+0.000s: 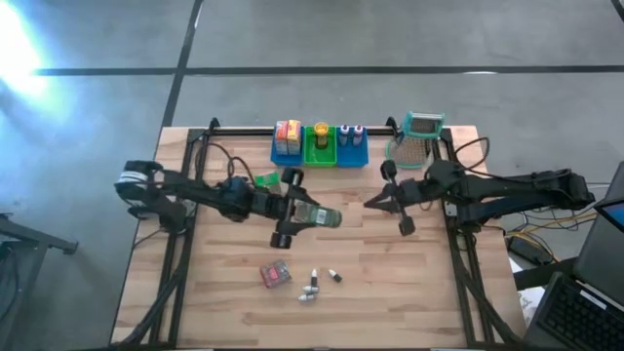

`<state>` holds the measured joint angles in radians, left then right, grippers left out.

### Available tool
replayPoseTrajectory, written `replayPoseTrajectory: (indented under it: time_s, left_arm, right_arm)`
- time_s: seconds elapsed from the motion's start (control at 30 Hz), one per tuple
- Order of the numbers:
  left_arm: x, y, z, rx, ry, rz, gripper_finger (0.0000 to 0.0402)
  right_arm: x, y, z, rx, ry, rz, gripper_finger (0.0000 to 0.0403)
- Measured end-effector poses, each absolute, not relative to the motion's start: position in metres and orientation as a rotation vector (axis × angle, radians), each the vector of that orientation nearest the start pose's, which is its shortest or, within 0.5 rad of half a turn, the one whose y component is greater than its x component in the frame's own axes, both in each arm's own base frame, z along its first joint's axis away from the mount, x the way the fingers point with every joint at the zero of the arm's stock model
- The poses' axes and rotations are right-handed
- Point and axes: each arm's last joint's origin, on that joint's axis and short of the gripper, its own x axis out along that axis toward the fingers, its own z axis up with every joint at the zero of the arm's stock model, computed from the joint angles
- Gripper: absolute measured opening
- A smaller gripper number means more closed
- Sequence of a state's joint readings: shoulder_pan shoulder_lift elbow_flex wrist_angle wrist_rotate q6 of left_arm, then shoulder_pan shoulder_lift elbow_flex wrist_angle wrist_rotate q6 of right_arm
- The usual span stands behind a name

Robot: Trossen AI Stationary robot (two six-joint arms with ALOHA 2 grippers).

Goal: Pick & Place Kitchen Items
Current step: Put the green seasoning bottle into the green bin

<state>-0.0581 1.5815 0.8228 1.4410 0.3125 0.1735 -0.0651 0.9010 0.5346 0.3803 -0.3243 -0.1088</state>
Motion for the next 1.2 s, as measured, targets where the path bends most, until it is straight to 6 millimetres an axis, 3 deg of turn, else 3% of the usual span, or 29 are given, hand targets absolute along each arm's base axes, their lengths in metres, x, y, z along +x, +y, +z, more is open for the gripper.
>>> replayPoseTrajectory:
  time_s: [0.17, 0.3, 0.57, 0.73, 0.9, 1.2]
  left_arm:
    - [0.325, -0.030, 0.318, 0.377, -0.783, -0.431, 0.0209]
    - [0.331, -0.033, 0.316, 0.459, -0.706, -0.509, 0.0209]
    - [0.346, -0.037, 0.304, 0.374, -0.421, -0.683, 0.0209]
    - [0.344, -0.040, 0.309, 0.419, -0.455, -0.783, 0.0209]
    - [0.341, -0.044, 0.312, 0.554, -0.527, -0.772, 0.0209]
    - [0.338, -0.048, 0.319, 0.781, -0.687, -0.695, 0.0209]
  right_arm:
    - [0.195, 0.003, 0.296, -0.098, -0.170, 0.353, 0.0011]
    - [0.193, 0.004, 0.302, 0.018, -0.187, 0.374, 0.0039]
    - [0.204, 0.005, 0.294, 0.215, 0.211, 0.397, 0.0152]
    - [0.216, 0.006, 0.291, 0.207, 0.287, 0.432, 0.0219]
    - [0.228, 0.008, 0.289, 0.175, 0.192, 0.531, 0.0265]
    - [0.257, 0.007, 0.285, 0.129, 0.006, 0.545, 0.0315]
